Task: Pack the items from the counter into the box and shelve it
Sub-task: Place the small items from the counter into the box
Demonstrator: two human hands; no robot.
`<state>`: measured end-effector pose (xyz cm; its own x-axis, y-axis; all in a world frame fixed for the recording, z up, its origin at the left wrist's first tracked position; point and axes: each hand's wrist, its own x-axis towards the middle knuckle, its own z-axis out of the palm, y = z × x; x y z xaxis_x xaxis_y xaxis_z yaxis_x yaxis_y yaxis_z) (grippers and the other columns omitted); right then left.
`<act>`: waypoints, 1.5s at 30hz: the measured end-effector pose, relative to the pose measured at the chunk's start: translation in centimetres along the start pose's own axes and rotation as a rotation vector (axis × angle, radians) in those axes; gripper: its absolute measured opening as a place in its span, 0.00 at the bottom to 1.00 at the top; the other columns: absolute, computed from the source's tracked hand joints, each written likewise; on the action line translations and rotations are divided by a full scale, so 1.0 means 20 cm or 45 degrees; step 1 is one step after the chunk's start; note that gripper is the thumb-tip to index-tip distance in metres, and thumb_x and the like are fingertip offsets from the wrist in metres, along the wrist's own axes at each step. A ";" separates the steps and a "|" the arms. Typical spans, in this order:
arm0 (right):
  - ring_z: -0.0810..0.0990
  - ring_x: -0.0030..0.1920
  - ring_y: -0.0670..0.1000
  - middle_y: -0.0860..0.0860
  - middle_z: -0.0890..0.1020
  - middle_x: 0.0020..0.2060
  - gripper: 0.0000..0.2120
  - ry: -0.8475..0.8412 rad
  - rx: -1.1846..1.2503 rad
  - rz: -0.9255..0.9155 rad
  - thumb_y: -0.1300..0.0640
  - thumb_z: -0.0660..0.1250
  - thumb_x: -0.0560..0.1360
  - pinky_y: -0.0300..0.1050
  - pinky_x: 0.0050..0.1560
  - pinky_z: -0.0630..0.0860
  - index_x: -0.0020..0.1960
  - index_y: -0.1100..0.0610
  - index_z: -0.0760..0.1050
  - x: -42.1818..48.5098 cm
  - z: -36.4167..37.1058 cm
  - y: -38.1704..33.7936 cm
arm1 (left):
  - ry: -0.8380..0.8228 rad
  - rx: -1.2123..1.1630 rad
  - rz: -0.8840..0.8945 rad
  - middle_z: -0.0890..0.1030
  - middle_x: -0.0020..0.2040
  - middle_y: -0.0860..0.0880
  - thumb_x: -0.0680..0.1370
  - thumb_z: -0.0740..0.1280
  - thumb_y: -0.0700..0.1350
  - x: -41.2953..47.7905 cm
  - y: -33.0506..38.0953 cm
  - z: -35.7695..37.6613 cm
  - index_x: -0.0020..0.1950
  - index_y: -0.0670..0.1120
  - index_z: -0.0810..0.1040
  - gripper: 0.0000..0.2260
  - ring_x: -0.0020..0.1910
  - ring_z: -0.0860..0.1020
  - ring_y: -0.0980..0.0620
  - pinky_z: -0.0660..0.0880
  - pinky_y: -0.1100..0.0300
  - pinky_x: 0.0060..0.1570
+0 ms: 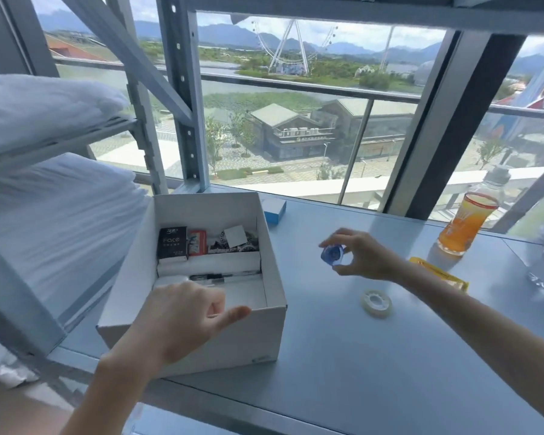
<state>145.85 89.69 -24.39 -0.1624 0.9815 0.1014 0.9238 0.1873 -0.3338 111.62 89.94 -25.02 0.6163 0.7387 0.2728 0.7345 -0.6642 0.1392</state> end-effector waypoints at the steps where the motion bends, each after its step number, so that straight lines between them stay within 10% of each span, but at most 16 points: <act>1: 0.78 0.52 0.54 0.56 0.77 0.53 0.21 0.093 0.038 -0.074 0.64 0.73 0.66 0.43 0.53 0.78 0.59 0.58 0.78 0.06 -0.06 -0.07 | -0.017 -0.005 -0.002 0.69 0.26 0.56 0.61 0.33 0.78 -0.02 -0.04 -0.02 0.28 0.52 0.63 0.35 0.28 0.66 0.63 0.60 0.64 0.30; 5: 0.76 0.52 0.49 0.54 0.72 0.54 0.21 0.183 0.132 -0.351 0.63 0.74 0.67 0.34 0.54 0.76 0.59 0.57 0.77 0.33 -0.17 -0.41 | -0.058 0.010 -0.002 0.68 0.25 0.55 0.60 0.31 0.79 -0.06 -0.13 -0.04 0.27 0.51 0.62 0.36 0.26 0.65 0.61 0.59 0.63 0.29; 14: 0.72 0.46 0.51 0.54 0.68 0.59 0.20 -0.470 -0.499 -0.514 0.63 0.68 0.71 0.44 0.44 0.74 0.62 0.55 0.72 0.93 0.30 -0.74 | -0.116 -0.012 0.099 0.75 0.34 0.52 0.66 0.34 0.75 -0.07 -0.15 -0.01 0.31 0.49 0.64 0.34 0.34 0.71 0.51 0.65 0.56 0.35; 35: 0.76 0.53 0.56 0.53 0.76 0.53 0.30 -0.320 -0.539 -0.233 0.49 0.75 0.66 0.47 0.39 0.69 0.63 0.54 0.68 1.03 0.46 -0.73 | -0.161 -0.015 0.217 0.77 0.35 0.48 0.71 0.38 0.71 -0.04 -0.15 0.02 0.35 0.47 0.70 0.33 0.35 0.73 0.46 0.65 0.54 0.36; 45: 0.75 0.46 0.48 0.50 0.76 0.50 0.14 -0.065 -0.177 -0.320 0.56 0.71 0.71 0.40 0.45 0.74 0.55 0.58 0.74 0.69 0.15 -0.61 | -0.091 -0.022 0.160 0.74 0.33 0.54 0.68 0.32 0.72 -0.04 -0.11 0.01 0.34 0.50 0.67 0.34 0.34 0.73 0.55 0.68 0.58 0.36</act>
<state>131.40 101.03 -21.71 -0.4064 0.9063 0.1164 0.8905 0.4213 -0.1718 109.59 90.84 -25.63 0.7222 0.6555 0.2208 0.6455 -0.7534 0.1251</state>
